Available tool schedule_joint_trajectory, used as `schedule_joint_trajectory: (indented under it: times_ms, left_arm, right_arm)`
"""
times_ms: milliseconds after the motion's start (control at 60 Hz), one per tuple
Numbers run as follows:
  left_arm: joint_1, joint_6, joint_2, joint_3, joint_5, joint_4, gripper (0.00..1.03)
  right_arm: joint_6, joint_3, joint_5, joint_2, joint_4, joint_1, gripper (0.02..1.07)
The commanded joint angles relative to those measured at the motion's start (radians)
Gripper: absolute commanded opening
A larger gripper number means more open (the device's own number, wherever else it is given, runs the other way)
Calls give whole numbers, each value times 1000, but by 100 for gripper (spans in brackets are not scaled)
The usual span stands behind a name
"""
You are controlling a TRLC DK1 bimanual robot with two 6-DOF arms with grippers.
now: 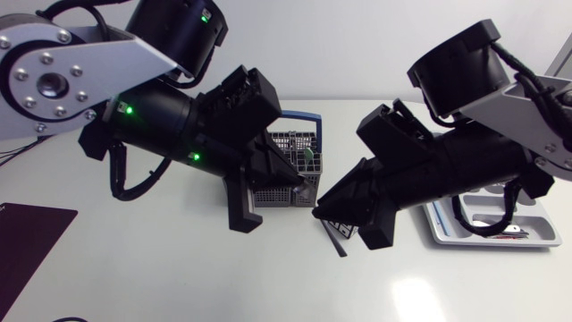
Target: Transfer all utensils from the basket to the drawer tray.
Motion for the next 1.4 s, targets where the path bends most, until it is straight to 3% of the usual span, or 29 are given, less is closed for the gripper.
schedule_joint_trajectory:
  times_ms: [0,333,550,700,833,1017,1383]
  left_arm:
    - [-5,-21,15,16,17,1,4]
    - [0,-36,20,47,32,6,6]
    - [37,-123,31,107,69,40,53]
    - [86,-211,49,147,69,80,75]
    - [139,-291,66,150,67,127,75]
    - [202,-361,106,150,64,150,75]
    - [227,-419,147,145,10,152,75]
  right_arm:
    - [-12,-10,-4,5,5,10,10]
    - [-17,-36,-7,-13,-4,24,7]
    - [-48,-62,-4,-35,-33,8,7]
    - [-123,-88,-2,-53,-85,-61,7]
    - [-250,-119,-2,-68,-139,-187,7]
    - [-519,-143,-7,-50,-193,-480,7]
    - [-1078,-99,36,140,-223,-975,7]
